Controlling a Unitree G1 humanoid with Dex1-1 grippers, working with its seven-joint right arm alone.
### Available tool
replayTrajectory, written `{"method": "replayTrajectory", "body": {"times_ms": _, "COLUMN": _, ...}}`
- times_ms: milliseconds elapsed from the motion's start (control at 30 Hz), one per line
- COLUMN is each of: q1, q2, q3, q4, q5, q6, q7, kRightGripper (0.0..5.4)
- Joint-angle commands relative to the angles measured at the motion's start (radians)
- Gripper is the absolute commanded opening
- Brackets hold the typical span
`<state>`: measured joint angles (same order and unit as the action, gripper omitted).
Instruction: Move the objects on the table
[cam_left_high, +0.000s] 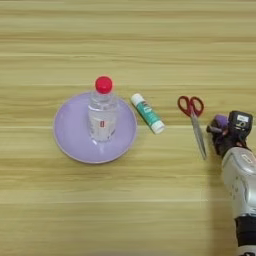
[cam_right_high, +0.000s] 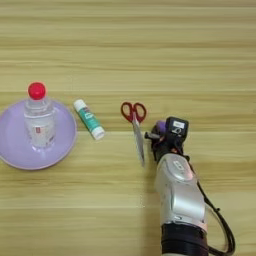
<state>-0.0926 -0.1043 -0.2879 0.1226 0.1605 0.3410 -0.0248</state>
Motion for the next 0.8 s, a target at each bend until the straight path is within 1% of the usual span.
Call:
{"method": "replayTrajectory", "body": {"times_ms": 33, "q1": -0.011, "q2": 0.015, "q3": 0.013, "q4": -0.006, "q5": 0.031, "q6": 0.017, "q7": 0.025, "kRightGripper": 1.42}}
{"method": "replayTrajectory", "body": {"times_ms": 333, "q1": -0.003, "q2": 0.015, "q3": 0.049, "q4": -0.046, "q5": 0.020, "q6": -0.042, "q7": 0.041, "kRightGripper": 1.42}}
{"method": "replayTrajectory", "body": {"times_ms": 800, "q1": 0.022, "q2": 0.008, "q3": 0.136, "q4": -0.093, "q5": -0.070, "q6": -0.179, "q7": 0.038, "kRightGripper": 1.42}}
